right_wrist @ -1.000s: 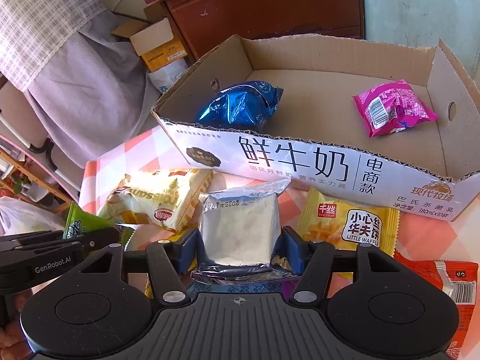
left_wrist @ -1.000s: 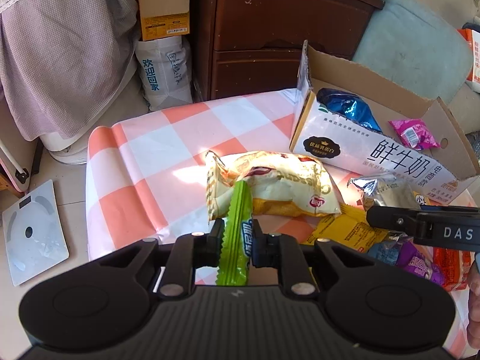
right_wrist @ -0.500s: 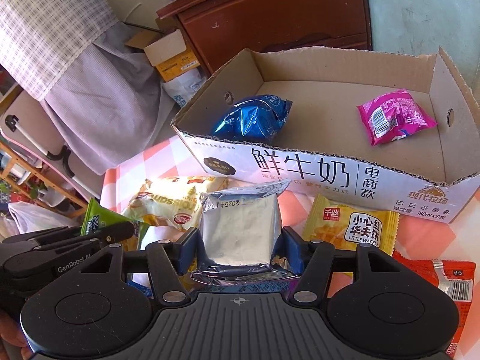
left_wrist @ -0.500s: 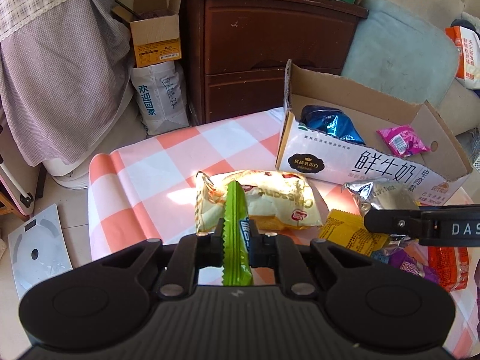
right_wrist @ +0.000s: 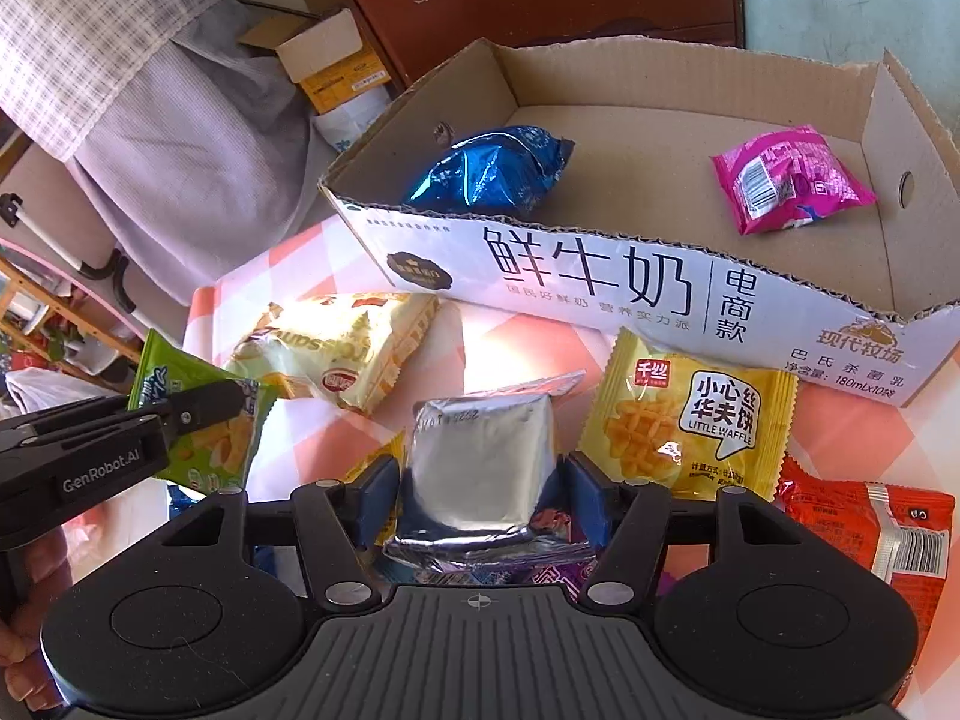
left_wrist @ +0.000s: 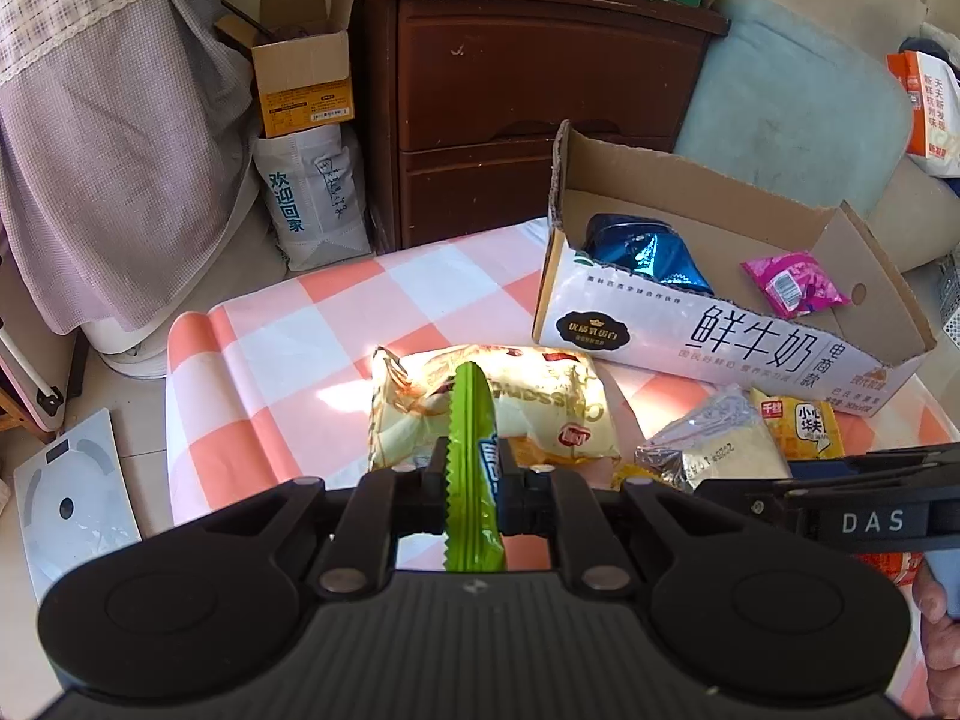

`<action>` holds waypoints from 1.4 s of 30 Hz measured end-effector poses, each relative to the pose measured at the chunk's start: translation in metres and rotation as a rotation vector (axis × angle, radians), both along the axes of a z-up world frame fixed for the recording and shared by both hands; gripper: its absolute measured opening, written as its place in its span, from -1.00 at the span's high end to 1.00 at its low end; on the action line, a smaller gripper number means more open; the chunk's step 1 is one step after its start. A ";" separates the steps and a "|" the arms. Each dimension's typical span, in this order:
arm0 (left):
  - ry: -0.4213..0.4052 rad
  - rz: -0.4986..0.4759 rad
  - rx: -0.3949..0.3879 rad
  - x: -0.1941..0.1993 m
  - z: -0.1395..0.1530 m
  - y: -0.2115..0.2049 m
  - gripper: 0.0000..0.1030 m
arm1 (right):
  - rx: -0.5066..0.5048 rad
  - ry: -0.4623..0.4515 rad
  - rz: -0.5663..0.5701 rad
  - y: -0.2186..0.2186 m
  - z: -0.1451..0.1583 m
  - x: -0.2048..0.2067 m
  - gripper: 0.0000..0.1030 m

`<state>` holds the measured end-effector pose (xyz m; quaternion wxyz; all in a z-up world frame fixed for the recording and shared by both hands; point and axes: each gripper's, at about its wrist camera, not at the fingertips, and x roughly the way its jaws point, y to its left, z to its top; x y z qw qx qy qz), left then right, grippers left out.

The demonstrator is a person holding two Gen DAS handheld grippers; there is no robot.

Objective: Organize snacks
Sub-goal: 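Carry the green bag and silver packet into the cardboard box and open both grippers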

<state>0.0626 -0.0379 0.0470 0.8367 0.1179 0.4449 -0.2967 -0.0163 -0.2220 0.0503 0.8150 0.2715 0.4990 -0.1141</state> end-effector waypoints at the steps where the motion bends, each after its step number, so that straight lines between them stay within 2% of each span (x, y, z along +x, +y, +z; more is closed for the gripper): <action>1: -0.002 -0.001 0.002 0.000 0.000 0.000 0.80 | 0.025 -0.004 -0.019 -0.003 -0.001 0.000 -0.19; 5: 0.000 0.003 0.001 0.000 0.001 -0.001 0.80 | 0.099 0.000 -0.107 -0.015 -0.005 -0.001 -0.20; 12: 0.002 0.012 0.004 0.000 0.000 -0.003 0.80 | 0.089 -0.004 -0.161 -0.018 -0.005 0.003 -0.23; 15: -0.001 0.007 0.005 -0.001 0.001 -0.004 0.80 | 0.045 -0.001 -0.145 -0.014 -0.005 0.008 -0.40; 19: 0.001 0.013 0.014 0.000 -0.001 -0.005 0.80 | 0.011 0.011 -0.111 -0.006 -0.008 0.013 -0.40; 22: -0.002 0.015 0.021 -0.001 -0.001 -0.008 0.80 | -0.052 0.018 -0.070 0.004 -0.009 0.020 -0.40; 23: -0.005 0.015 0.022 -0.002 -0.001 -0.009 0.80 | -0.083 0.027 -0.053 0.007 -0.011 0.022 -0.38; 25: -0.014 0.016 0.021 -0.002 0.001 -0.011 0.80 | -0.121 0.032 -0.034 0.012 -0.012 0.024 -0.16; 27: -0.031 0.019 0.019 -0.003 0.004 -0.012 0.80 | -0.144 0.032 -0.019 0.015 -0.011 0.025 -0.14; 36: -0.131 0.025 -0.013 -0.004 0.029 -0.018 0.80 | -0.174 -0.098 0.004 0.014 0.029 0.012 -0.14; 42: -0.145 0.034 -0.054 -0.002 0.042 -0.021 0.80 | -0.185 -0.155 0.006 0.013 0.047 0.007 -0.14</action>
